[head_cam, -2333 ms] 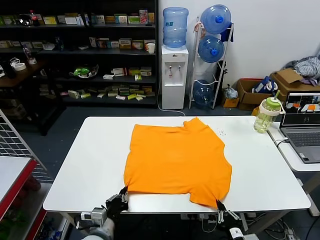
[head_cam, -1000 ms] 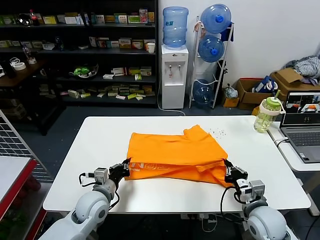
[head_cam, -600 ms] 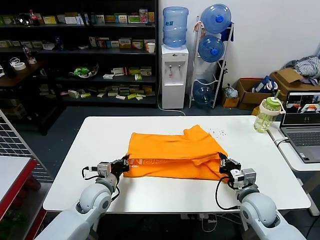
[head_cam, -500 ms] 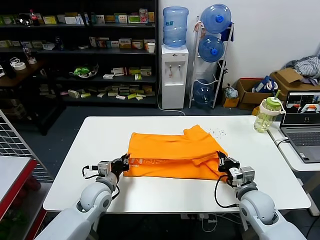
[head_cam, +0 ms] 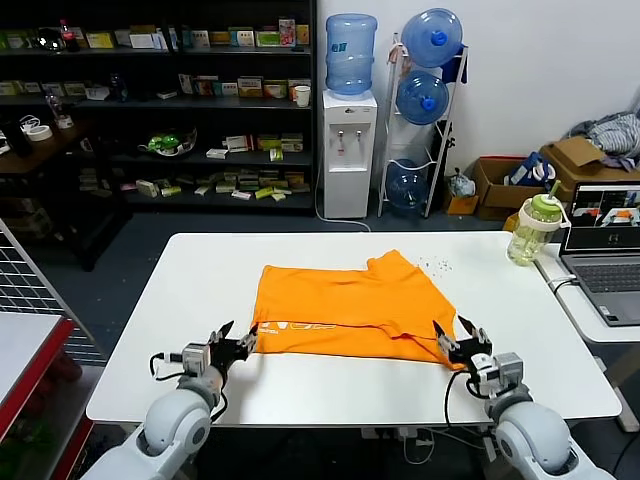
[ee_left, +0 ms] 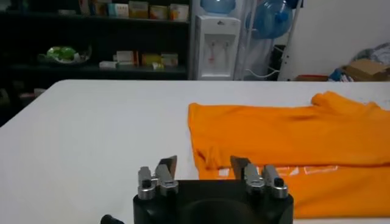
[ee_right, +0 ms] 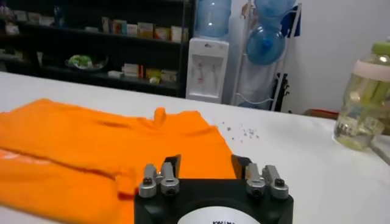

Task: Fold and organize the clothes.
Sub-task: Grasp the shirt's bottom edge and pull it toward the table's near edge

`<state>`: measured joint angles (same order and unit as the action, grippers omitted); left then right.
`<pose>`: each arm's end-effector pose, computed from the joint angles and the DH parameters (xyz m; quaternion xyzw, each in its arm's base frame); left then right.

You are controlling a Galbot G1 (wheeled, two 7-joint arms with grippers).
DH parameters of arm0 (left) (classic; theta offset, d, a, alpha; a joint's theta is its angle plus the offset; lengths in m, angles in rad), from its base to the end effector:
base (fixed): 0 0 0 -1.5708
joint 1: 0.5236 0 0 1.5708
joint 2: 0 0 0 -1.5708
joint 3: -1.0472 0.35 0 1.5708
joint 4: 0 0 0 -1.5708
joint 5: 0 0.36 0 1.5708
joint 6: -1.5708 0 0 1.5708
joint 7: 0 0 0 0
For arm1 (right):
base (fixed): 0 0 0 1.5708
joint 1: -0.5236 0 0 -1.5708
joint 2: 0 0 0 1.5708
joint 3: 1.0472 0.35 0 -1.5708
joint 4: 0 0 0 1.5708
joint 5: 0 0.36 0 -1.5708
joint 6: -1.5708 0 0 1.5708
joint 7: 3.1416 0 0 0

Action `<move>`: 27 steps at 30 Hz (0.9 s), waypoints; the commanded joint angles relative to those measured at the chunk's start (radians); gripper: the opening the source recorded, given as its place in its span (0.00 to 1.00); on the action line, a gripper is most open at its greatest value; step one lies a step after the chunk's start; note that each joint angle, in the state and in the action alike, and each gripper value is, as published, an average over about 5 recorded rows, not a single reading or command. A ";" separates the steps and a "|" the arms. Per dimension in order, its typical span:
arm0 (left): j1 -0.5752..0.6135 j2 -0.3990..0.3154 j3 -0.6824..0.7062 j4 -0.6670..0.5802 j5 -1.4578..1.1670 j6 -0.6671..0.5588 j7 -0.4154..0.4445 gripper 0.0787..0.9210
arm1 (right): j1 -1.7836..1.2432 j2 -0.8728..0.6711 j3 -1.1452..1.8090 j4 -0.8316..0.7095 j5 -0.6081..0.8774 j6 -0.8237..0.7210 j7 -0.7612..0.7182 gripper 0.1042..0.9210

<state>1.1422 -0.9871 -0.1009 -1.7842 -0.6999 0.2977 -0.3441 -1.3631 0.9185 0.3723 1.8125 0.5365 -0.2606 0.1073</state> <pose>0.2902 0.0304 -0.3370 -0.0714 -0.9691 0.0150 0.2358 0.2534 -0.1183 -0.3370 0.0789 -0.9699 0.0566 0.2232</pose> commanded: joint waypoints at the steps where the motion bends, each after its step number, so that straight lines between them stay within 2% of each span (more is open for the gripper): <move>1: 0.138 -0.040 -0.052 -0.018 0.055 -0.034 0.036 0.81 | -0.125 0.003 0.048 0.003 -0.015 0.001 -0.056 0.85; 4: 0.114 -0.067 -0.049 0.017 0.077 -0.054 0.046 0.87 | -0.116 0.011 0.045 -0.014 -0.008 -0.001 -0.055 0.88; 9: 0.073 -0.097 -0.041 0.062 0.092 -0.069 0.052 0.88 | -0.096 0.021 0.043 -0.035 0.006 -0.001 -0.057 0.86; 12: 0.055 -0.104 -0.036 0.081 0.099 -0.074 0.053 0.88 | -0.084 0.028 0.038 -0.041 0.010 0.000 -0.058 0.78; 17: 0.037 -0.106 -0.028 0.101 0.109 -0.082 0.052 0.88 | -0.071 0.034 0.030 -0.046 0.008 0.004 -0.060 0.61; 20: 0.030 -0.106 -0.025 0.112 0.115 -0.090 0.056 0.82 | -0.067 0.034 0.028 -0.050 0.005 0.007 -0.062 0.50; 27: 0.011 -0.110 -0.012 0.136 0.121 -0.094 0.062 0.59 | -0.062 0.031 0.030 -0.058 0.007 0.012 -0.062 0.27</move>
<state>1.1582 -1.0886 -0.1104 -1.6700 -0.5879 0.2127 -0.2873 -1.4194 0.9482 0.3985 1.7602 0.5439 -0.2528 0.0515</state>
